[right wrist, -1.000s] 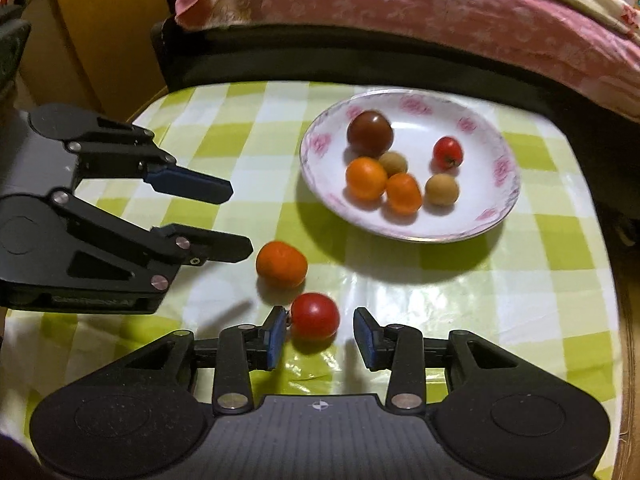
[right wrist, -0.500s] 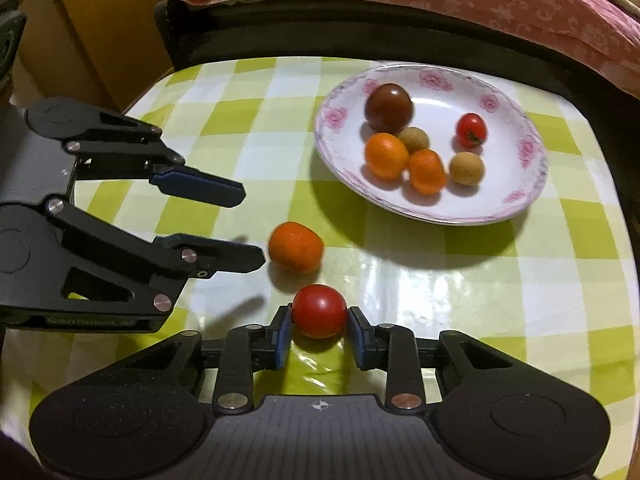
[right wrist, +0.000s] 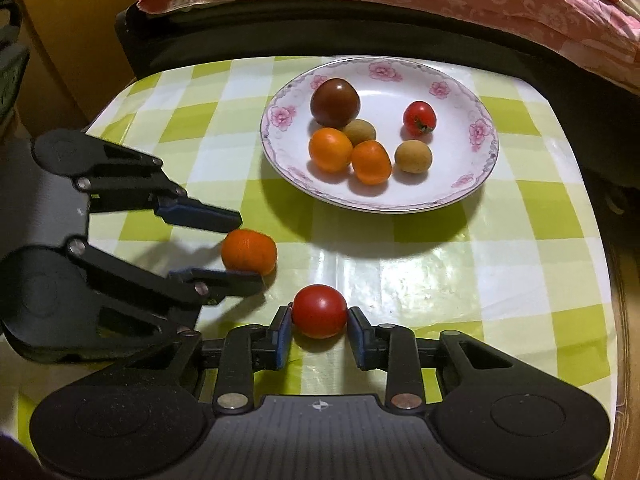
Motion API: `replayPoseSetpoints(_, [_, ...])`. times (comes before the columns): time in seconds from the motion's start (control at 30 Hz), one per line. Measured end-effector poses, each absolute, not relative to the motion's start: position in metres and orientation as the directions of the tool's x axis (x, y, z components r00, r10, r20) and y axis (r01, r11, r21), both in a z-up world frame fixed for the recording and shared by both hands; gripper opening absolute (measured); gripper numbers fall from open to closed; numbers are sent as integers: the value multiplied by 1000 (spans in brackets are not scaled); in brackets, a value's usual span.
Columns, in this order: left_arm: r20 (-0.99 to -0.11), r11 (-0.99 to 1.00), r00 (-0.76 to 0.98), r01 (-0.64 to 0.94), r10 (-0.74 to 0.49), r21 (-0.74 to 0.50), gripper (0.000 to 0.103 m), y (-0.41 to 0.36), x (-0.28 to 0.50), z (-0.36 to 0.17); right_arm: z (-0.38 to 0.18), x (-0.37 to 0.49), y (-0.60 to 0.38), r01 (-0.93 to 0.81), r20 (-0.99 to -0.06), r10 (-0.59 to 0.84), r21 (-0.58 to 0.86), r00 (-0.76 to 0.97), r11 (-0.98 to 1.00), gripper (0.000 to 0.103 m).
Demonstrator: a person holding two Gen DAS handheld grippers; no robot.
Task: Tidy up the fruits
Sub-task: 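Grasp the red tomato with the right gripper while the left gripper grasps the last tangerine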
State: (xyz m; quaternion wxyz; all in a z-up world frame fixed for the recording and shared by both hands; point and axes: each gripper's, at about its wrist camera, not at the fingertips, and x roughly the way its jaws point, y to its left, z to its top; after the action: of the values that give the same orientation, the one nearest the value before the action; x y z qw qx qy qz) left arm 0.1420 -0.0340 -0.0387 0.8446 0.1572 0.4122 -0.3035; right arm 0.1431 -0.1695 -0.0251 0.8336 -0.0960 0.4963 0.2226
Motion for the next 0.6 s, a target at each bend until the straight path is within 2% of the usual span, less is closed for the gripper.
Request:
replayPoseSetpoints(0.27, [-785, 773, 486, 635, -385, 15, 41, -33, 141, -34, -25, 142, -171, -462, -871, 261, 45, 416, 886, 27])
replayPoseSetpoints(0.6, [-785, 779, 494, 627, -373, 24, 42, -32, 140, -31, -25, 144, -170, -446, -867, 207, -19, 453, 895, 27])
